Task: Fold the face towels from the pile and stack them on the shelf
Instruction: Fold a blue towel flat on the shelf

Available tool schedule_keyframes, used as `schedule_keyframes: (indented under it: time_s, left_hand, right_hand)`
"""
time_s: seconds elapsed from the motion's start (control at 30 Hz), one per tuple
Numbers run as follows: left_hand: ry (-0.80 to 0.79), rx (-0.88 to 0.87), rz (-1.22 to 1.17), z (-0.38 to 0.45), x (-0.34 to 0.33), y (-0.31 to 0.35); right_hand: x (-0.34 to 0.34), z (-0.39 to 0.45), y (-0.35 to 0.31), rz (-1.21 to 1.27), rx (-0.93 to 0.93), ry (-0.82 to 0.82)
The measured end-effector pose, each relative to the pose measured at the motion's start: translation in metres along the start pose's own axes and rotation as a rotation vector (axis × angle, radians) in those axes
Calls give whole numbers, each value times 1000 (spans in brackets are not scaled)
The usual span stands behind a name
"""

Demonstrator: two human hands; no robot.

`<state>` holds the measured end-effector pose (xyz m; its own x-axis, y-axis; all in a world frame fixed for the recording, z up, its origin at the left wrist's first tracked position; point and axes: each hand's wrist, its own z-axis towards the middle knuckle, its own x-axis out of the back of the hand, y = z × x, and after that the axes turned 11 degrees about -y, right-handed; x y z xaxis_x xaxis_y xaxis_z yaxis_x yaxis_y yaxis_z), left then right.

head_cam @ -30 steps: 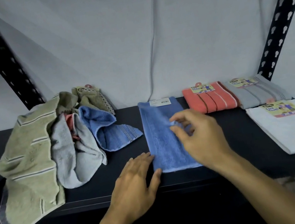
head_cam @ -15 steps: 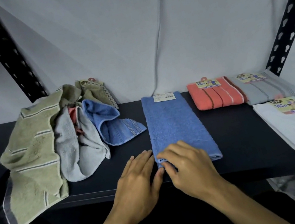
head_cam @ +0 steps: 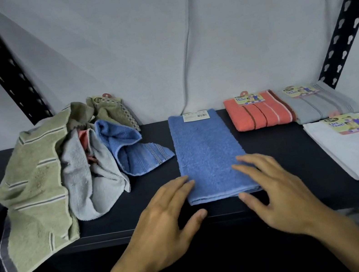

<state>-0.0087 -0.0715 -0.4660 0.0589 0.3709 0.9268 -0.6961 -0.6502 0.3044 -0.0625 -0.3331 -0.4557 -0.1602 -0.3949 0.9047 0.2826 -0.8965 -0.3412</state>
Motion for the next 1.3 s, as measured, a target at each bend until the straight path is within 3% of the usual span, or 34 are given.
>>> schedule_keyframes:
  time_s: [0.1,0.17,0.37,0.5,0.63,0.73,0.83,0.97,1.07,1.17,1.3]
  left_hand:
    - [-91,-103,194,11,-4,4]
    - [-133,-129,296,13,-7,4]
    - [-40,-244,288,-1,-12,0]
    - [38,-335,314,-12,-13,7]
    - [-14,-392,255,-17,5,21]
    - [-119,-311,-36,-24,30,34]
    - [-108,-268,-211,-23,61,48]
    - [-49,-158,-265,-3,91,56]
    - [-15,22,-387,28,95,46]
    - [16,152,-342,65,90,34]
    - [-3,268,-238,107,70,19]
  right_hand:
    - [-7,1,10,-143,10,-221]
    - [-15,-2,11,-225,32,-274]
    - [-24,-22,4,-334,91,-174]
    - [-28,-36,3,-370,236,-45]
    - [-5,-44,-8,-258,289,4]
    - [32,-50,-20,-64,160,-134]
    - [67,-51,-29,145,82,-263]
    - [97,-29,-34,271,125,-189]
    - [106,2,-25,356,32,-136]
    - [100,35,-12,397,-96,-128]
    - [78,75,4,240,-281,-169]
